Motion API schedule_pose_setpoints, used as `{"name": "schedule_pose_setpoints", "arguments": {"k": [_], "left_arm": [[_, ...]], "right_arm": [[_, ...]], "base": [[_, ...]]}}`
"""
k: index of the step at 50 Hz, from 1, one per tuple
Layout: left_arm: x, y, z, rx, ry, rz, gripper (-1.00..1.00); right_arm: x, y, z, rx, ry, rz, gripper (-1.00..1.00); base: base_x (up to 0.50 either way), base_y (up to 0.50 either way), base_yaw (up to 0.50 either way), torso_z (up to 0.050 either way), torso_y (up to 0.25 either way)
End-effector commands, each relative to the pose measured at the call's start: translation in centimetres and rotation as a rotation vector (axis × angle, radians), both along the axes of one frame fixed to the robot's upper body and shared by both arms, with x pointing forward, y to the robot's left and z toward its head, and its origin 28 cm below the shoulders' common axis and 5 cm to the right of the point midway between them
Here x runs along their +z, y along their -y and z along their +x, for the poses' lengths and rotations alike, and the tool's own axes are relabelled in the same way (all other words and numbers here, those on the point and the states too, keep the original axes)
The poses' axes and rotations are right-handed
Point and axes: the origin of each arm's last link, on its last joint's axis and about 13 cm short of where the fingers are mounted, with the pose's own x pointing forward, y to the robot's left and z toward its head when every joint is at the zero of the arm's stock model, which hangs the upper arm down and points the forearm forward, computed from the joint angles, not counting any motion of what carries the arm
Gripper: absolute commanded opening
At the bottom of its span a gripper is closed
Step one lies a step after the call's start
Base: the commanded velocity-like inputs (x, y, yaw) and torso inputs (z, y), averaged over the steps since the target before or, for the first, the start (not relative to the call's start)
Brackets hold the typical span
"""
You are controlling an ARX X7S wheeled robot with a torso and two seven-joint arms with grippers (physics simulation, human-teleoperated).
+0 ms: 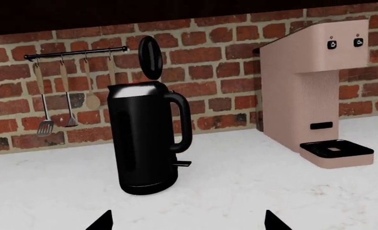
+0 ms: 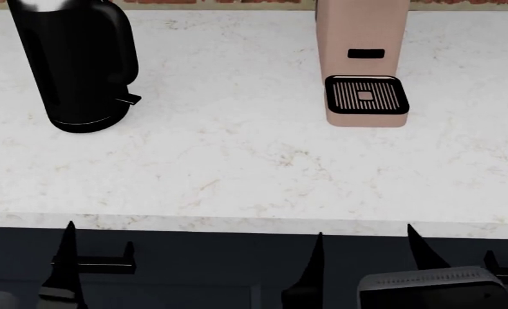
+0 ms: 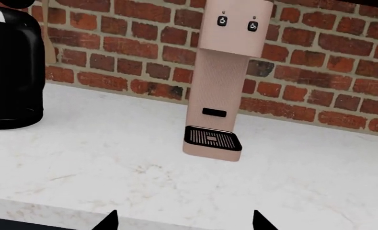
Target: Close the lid of the electric kettle.
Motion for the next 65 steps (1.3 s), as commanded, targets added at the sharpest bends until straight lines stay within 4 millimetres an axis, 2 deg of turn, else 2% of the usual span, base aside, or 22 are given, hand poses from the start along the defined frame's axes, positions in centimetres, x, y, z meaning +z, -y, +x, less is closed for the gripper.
{"name": "schedule_pose_setpoints", "arguments": {"k": [1,8,21,35,65], "left_arm": [[2.9,-0.1,-0.9,-0.02,0.053,0.023,1.0],[4.7,-0.2,-1.5,-0.051,0.073,0.022,1.0],[6.5,-0.6,-1.9,-0.046,0.106,0.031,1.0],[6.4,-0.7,-1.8,-0.03,0.095,0.022,1.0],[5.8,-0.5,-1.5,-0.041,0.059,0.026,1.0]], "right_arm": [[2.4,0.5,-0.9,-0.009,0.042,-0.027,1.0],[3.7,0.7,-1.4,-0.014,0.065,-0.037,1.0],[5.7,1.0,-1.6,-0.021,0.11,-0.061,1.0],[5.6,0.9,-1.7,-0.01,0.124,-0.084,1.0],[6.1,0.8,-1.7,-0.017,0.147,-0.104,1.0]], "base": [[0.0,0.0,0.0,0.05,0.004],[0.0,0.0,0.0,0.05,0.005],[0.0,0.0,0.0,0.049,0.003],[0.0,0.01,0.0,0.003,0.0],[0.0,0.5,0.0,0.0,0.0]]}}
